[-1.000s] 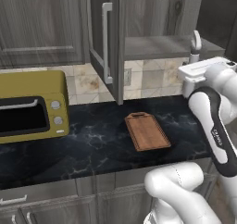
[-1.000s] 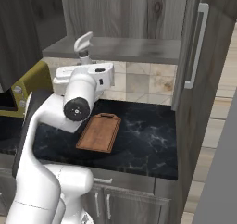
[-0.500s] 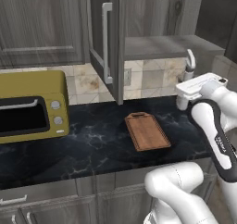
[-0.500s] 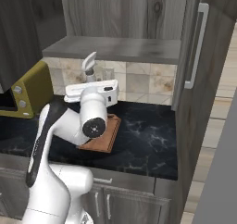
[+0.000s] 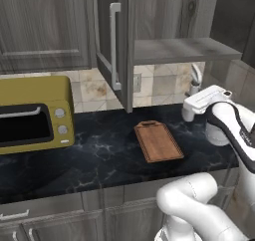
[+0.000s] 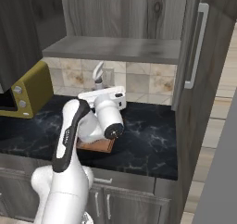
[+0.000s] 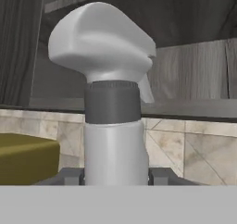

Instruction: Grab the spray bottle from the cabinet, then place it next to the cutting board for sanitizing. Then grab the dish brush from the countertop next to the sink and place it next to the cutting board.

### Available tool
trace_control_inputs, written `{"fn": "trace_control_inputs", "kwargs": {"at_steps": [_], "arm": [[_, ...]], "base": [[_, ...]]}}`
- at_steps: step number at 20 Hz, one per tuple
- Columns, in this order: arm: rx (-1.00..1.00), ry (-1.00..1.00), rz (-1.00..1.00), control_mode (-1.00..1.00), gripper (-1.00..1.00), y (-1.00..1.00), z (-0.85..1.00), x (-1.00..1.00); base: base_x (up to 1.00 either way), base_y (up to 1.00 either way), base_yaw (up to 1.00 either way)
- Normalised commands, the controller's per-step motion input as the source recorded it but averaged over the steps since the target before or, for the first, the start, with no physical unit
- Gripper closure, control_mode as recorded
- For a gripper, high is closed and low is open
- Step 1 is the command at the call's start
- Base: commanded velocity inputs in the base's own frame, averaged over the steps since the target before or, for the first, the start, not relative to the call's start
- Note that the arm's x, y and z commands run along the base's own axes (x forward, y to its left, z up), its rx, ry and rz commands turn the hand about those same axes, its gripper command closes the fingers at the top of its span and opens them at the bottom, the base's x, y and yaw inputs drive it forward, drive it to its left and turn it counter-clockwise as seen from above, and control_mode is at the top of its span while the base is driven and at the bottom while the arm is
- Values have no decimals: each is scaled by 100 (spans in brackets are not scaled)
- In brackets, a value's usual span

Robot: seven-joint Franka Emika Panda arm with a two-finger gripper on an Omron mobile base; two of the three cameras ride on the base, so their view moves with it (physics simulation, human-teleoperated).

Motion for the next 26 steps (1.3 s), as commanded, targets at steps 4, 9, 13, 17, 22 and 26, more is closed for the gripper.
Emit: {"fn": "trace_control_inputs", "kwargs": {"at_steps": [4, 9, 13, 17, 22, 26], "arm": [[0, 0, 13, -100, 100, -24, -37, 47], [0, 0, 11, -100, 100, -13, -36, 52], [-2, 0, 6, -100, 100, -6, -28, 34], [-3, 0, 1, -100, 100, -10, -29, 28], [0, 0, 0, -100, 100, -29, -16, 14], [0, 6, 0, -100, 100, -21, -11, 11]], "base": [[0, 0, 0], [0, 0, 0], [0, 0, 0], [0, 0, 0], [0, 0, 0], [0, 0, 0]]}}
